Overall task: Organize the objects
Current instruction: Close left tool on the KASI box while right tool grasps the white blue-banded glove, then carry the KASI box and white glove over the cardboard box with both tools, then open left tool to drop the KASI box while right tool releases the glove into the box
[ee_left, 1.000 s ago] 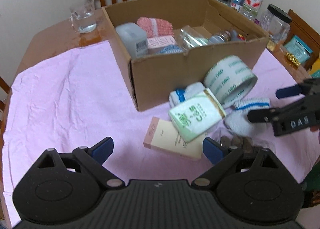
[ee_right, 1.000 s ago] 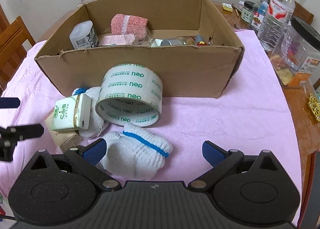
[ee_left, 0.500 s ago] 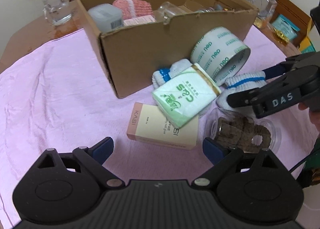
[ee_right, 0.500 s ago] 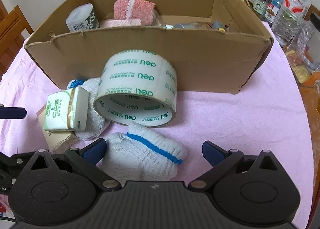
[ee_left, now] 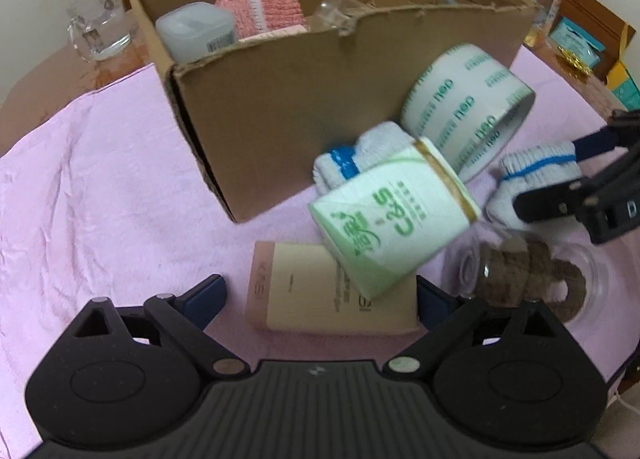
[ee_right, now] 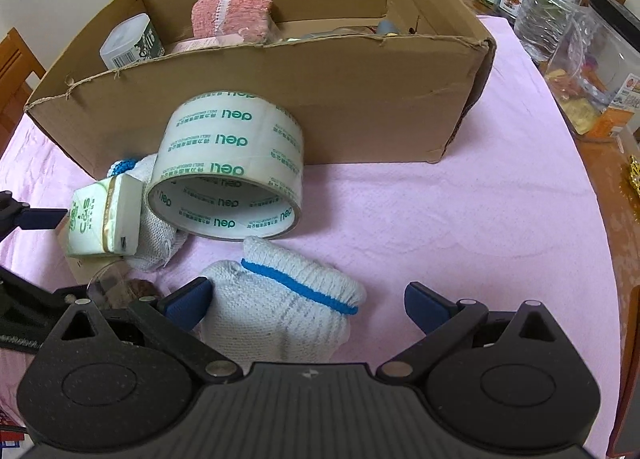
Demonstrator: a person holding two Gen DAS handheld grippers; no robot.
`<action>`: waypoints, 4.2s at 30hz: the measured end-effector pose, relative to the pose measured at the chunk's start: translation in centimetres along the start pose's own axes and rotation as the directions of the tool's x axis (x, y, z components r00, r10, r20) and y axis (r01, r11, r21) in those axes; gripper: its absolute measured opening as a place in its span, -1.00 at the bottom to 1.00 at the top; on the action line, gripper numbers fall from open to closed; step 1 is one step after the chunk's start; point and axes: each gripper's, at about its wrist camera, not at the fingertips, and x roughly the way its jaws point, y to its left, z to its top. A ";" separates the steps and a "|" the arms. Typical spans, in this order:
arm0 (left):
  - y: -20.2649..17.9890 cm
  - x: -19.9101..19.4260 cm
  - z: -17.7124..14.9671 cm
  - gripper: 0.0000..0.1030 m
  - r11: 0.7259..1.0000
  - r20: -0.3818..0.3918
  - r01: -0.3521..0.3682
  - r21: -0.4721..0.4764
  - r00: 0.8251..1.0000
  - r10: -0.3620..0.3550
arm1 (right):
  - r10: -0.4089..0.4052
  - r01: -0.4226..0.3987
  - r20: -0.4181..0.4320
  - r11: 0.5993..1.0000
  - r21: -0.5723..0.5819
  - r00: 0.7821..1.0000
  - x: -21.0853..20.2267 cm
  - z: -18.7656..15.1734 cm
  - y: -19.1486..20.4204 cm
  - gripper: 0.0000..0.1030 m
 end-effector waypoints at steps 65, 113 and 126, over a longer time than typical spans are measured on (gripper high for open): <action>0.6 -9.4 1.7 0.53 0.985 0.071 -0.077 -0.153 0.994 0.089 | 0.006 0.000 0.040 0.991 -0.136 0.999 -5.3 1.7 -1.1 0.67; -1.0 -8.3 9.4 0.94 0.943 0.124 -0.189 -0.272 0.965 0.230 | 0.094 -0.016 0.208 0.937 -0.350 0.974 -6.8 15.1 -1.5 0.67; -1.9 -8.3 8.1 0.94 0.901 0.075 -0.249 -0.354 0.953 0.293 | 0.111 -0.028 0.179 0.911 -0.411 0.978 -2.0 19.9 -2.1 0.67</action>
